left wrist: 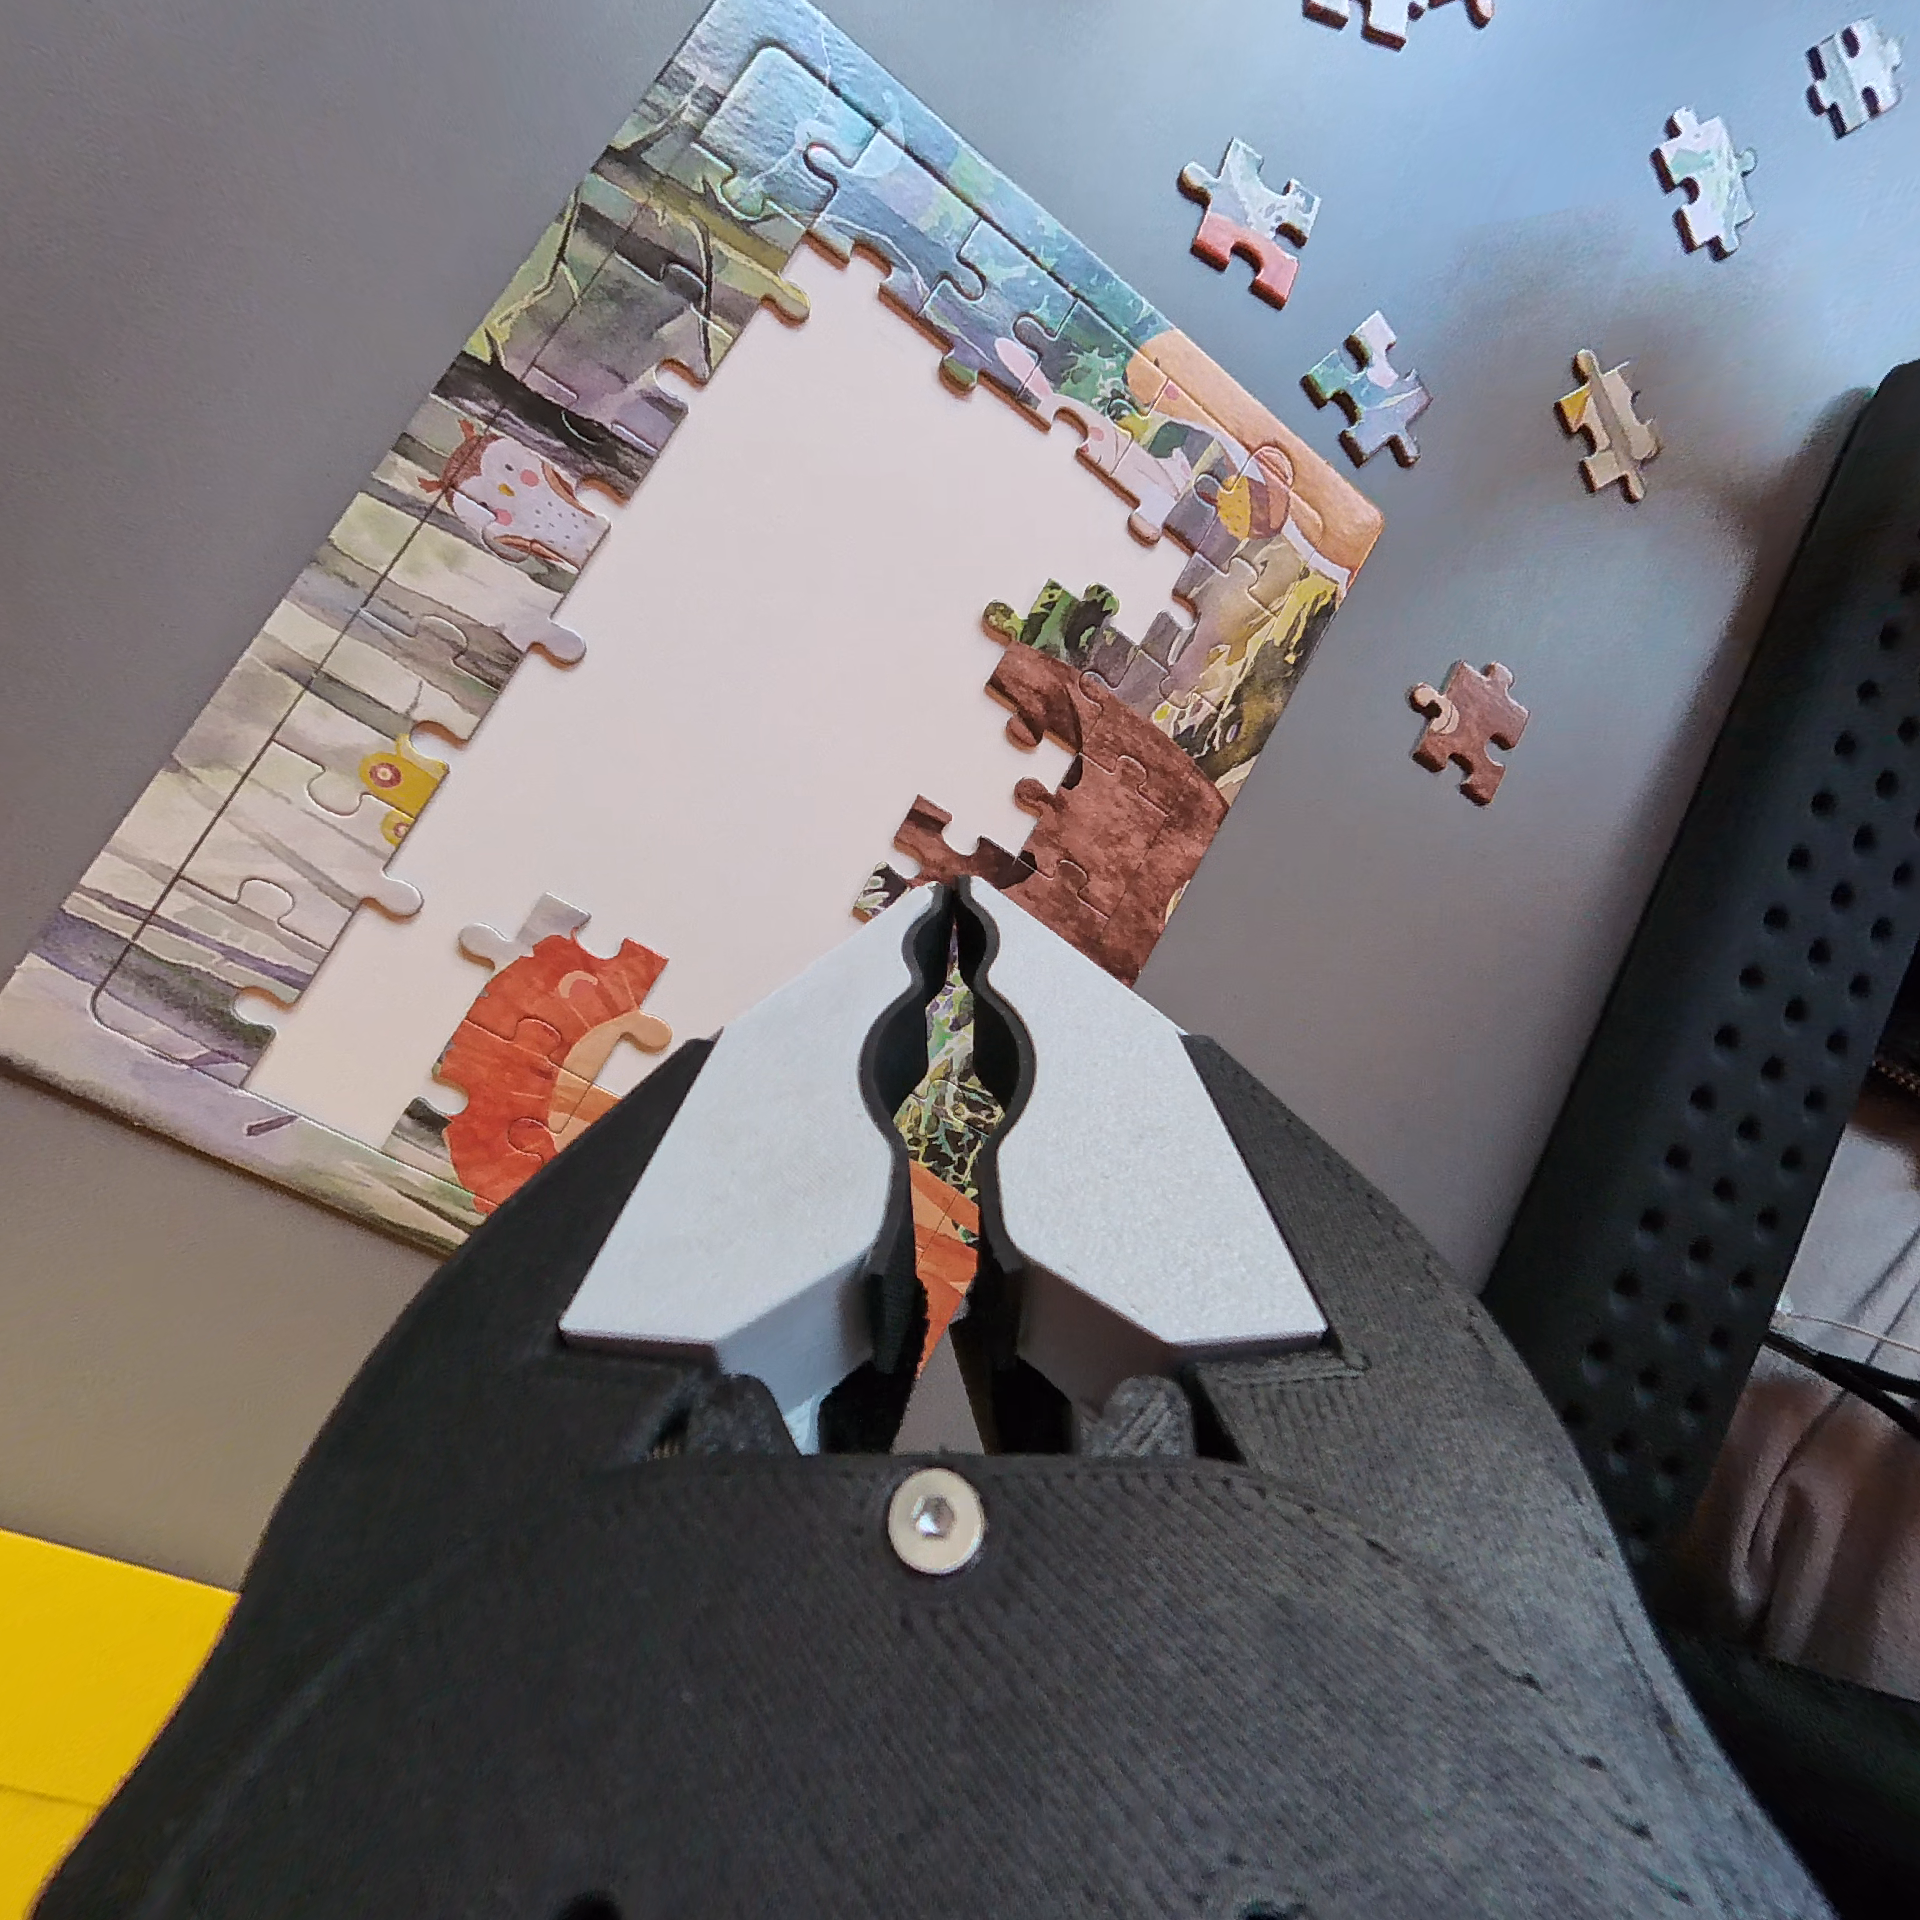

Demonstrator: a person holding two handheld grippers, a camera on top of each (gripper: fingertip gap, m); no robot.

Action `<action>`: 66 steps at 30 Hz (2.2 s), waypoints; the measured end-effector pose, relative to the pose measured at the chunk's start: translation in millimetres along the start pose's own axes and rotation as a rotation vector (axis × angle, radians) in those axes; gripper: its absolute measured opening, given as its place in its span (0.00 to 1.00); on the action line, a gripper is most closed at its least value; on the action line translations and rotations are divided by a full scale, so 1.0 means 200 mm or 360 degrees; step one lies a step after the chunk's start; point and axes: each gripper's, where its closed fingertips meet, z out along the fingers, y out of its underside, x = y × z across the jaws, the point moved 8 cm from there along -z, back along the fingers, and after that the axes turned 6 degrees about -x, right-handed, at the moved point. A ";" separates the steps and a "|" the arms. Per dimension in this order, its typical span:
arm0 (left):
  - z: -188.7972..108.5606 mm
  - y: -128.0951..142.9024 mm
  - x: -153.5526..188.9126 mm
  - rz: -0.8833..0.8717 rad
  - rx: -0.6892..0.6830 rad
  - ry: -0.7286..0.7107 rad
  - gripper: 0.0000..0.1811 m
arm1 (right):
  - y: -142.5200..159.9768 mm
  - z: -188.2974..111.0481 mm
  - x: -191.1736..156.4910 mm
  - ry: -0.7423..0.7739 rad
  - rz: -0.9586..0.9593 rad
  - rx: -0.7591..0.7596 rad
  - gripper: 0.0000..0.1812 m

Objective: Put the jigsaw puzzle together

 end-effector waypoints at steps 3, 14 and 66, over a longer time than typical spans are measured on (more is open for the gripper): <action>0.00 0.00 0.00 0.0006 0.0000 -0.0003 0.00 | 0.11 -0.06 0.12 0.0135 0.0095 -0.0062 0.21; -0.03 -0.04 0.05 0.0027 0.0081 0.0007 0.00 | 0.30 0.02 0.45 0.0169 0.0491 -0.0003 0.19; 0.05 -0.03 -0.06 -0.0433 0.0356 0.0842 0.11 | -1.24 0.65 -0.74 -0.0707 -0.1214 0.0545 0.18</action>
